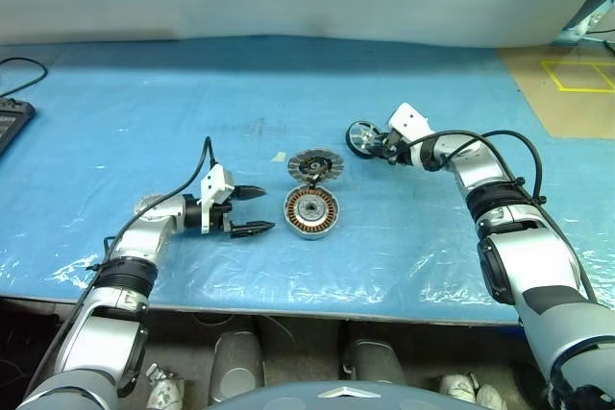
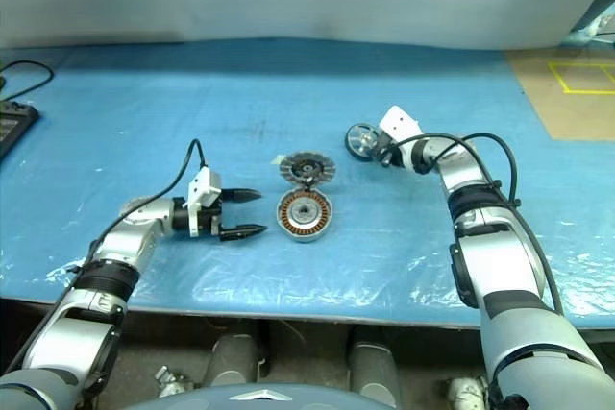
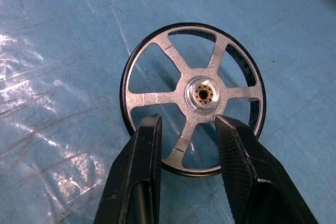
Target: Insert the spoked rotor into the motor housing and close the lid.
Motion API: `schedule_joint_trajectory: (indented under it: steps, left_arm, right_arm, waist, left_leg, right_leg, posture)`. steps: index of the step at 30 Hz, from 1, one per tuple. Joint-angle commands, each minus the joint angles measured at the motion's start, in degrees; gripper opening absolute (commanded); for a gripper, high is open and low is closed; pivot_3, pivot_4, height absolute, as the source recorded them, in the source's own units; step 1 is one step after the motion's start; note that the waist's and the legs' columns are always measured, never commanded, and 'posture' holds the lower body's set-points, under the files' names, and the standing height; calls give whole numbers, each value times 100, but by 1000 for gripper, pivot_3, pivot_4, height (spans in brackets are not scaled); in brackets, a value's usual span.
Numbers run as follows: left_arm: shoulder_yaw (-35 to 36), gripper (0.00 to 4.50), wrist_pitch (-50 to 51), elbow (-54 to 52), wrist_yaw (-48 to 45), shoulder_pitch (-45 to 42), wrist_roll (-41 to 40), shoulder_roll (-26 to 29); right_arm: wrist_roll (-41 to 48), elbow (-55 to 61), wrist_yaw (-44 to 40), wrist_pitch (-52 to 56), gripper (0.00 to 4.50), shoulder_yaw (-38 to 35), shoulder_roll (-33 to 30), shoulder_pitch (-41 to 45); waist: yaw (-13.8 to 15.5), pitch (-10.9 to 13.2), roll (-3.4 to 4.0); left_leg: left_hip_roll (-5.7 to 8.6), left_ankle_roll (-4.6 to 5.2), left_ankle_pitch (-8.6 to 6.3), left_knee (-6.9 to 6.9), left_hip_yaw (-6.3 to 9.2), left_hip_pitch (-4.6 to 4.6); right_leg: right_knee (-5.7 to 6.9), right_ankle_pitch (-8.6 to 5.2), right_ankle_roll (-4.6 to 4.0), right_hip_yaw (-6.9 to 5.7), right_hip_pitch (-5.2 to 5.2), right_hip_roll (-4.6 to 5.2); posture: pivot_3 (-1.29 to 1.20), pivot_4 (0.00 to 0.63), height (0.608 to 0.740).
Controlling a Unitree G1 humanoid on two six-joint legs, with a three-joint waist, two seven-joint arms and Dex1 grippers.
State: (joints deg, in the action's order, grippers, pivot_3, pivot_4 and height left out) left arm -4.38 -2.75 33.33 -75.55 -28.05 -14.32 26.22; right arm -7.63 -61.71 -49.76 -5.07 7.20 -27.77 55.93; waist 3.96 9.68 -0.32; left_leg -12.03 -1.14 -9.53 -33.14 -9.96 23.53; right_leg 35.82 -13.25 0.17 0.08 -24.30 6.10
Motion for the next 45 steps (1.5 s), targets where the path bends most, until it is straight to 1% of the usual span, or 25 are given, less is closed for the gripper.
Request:
schedule_joint_trajectory:
  steps: [1,17,24,27,30,39,42,45]
  left_arm:
    - [69,4500,-89,-77,-13,-26,-30,29]
    - [116,4500,-147,-35,37,-23,-22,67]
    - [112,4500,-175,-42,49,-7,-18,74]
    - [111,4500,-177,-57,54,2,-22,80]
    - [106,4500,-166,-70,48,13,-30,81]
    - [50,4500,-130,-48,-66,-38,-51,18]
    - [59,4500,-113,-30,-95,-80,-58,3]
    - [59,4500,-93,-29,-130,-98,-68,-5]
  right_arm:
    - [42,38,39,49,1624,-67,-36,-50]
    - [225,567,-18,398,1624,-90,90,-415]
    - [247,455,74,567,1624,-122,163,-403]
    - [228,345,169,612,1024,-148,157,-372]
    - [281,375,209,616,32,-209,130,-404]
    - [612,707,340,633,32,-566,-74,-678]
    - [919,1106,225,714,32,-851,-183,-876]
    - [1190,1812,-40,820,32,-1051,-383,-1320]
  waist:
    - [0,0,0]
    - [-1,0,0]
    - [1,0,0]
    - [3,0,0]
    - [5,0,0]
    - [32,0,0]
    - [56,0,0]
    - [70,0,0]
  left_leg:
    - [0,0,0,0,0,0]
    - [-1,-9,-5,1,-1,-2]
    - [-1,-11,-6,2,-1,-2]
    - [-1,-17,-9,2,-1,-4]
    - [0,-17,-9,2,-1,-5]
    - [2,-17,-9,2,-1,-3]
    - [4,-16,-9,3,-1,0]
    - [3,-15,-8,8,-1,1]
  right_leg:
    - [0,0,0,1,0,0]
    - [-1,0,0,1,0,-1]
    - [-1,0,0,1,1,-1]
    - [-1,0,0,1,2,-1]
    - [-1,0,0,1,3,0]
    - [-3,0,0,2,4,1]
    - [-7,0,0,2,4,3]
    - [-13,0,0,2,3,2]
  posture:
    - [0,150,740]
    - [0,150,740]
    - [0,150,740]
    - [0,150,740]
    - [0,150,740]
    - [0,150,740]
    - [0,150,740]
    - [0,150,740]
